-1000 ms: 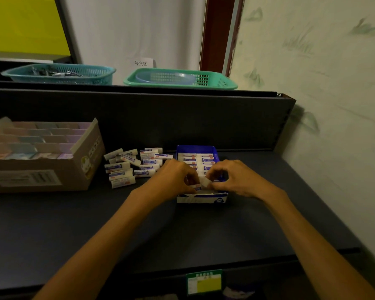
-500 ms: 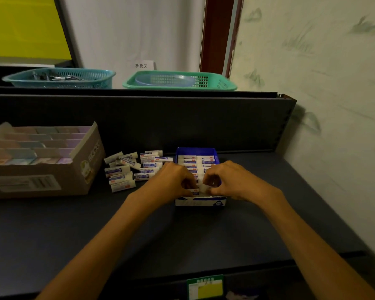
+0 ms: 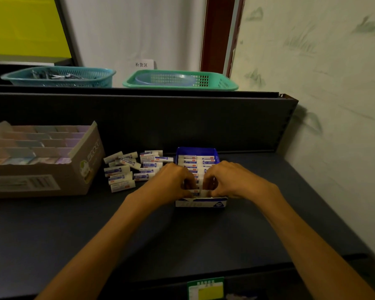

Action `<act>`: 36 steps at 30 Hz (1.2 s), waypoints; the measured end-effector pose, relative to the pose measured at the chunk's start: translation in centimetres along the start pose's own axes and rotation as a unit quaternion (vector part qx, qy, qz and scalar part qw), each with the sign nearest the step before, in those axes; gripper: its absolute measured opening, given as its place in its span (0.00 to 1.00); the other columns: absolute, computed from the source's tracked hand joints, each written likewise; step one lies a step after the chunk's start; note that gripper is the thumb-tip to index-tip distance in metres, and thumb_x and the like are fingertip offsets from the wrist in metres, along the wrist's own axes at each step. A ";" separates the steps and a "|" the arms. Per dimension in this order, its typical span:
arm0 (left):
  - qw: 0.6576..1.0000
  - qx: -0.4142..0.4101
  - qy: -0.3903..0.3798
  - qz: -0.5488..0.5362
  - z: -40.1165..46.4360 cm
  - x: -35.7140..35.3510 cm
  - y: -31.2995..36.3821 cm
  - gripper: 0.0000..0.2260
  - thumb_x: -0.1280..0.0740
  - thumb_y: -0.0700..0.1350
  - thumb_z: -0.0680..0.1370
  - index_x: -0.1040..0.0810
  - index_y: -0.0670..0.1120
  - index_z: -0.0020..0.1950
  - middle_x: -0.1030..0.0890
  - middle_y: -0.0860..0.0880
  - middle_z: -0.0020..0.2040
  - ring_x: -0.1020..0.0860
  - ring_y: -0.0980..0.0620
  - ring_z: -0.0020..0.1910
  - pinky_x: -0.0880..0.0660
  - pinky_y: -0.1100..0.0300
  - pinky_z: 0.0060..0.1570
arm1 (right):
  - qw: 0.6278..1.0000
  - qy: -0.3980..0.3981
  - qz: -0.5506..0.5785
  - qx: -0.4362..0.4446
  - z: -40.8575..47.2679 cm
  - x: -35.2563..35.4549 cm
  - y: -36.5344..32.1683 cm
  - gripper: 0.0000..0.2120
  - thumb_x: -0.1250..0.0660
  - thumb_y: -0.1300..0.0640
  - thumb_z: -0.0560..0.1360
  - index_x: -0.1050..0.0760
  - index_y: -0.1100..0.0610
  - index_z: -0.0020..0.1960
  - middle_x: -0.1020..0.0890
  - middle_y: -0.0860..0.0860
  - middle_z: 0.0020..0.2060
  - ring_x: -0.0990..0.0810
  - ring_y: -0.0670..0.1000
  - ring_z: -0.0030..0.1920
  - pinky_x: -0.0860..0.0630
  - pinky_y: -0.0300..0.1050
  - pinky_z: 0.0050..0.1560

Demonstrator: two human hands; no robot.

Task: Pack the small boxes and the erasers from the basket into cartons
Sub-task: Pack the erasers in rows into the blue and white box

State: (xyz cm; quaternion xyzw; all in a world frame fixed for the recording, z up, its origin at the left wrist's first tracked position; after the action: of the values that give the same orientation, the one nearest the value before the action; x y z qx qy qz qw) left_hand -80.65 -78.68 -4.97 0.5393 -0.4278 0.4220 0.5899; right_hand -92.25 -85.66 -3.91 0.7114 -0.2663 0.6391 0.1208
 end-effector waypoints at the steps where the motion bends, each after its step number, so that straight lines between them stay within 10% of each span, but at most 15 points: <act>1: 1.000 0.002 0.001 -0.003 0.0 0.1 0.0 0.12 0.30 0.48 0.74 0.22 0.50 0.57 0.21 0.52 0.54 0.23 0.59 0.50 0.28 0.67 0.48 | 1.000 0.000 0.001 0.003 0.1 -0.2 0.0 0.15 0.30 0.53 0.73 0.24 0.50 0.59 0.23 0.47 0.58 0.25 0.46 0.57 0.27 0.39 0.52; 36: 0.995 -0.003 -0.102 -0.009 2.0 0.3 0.0 0.10 0.31 0.46 0.74 0.21 0.48 0.55 0.22 0.51 0.57 0.24 0.56 0.56 0.28 0.65 0.53 | 0.986 -0.053 0.155 0.032 0.8 -0.1 2.8 0.09 0.31 0.57 0.74 0.21 0.50 0.54 0.25 0.45 0.61 0.28 0.44 0.62 0.27 0.39 0.55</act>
State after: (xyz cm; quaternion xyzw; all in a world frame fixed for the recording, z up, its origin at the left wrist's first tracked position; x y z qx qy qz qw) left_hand -80.72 -80.67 -4.61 0.5816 -0.4824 0.3578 0.5487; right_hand -93.05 -88.38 -4.62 0.6977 -0.3587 0.6199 -0.0170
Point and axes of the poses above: each hand's wrist, its own z-axis towards the middle knuckle, its own x-axis out of the back of the hand, y = z × x, the point moved 5 cm from there along z, towards the middle knuckle
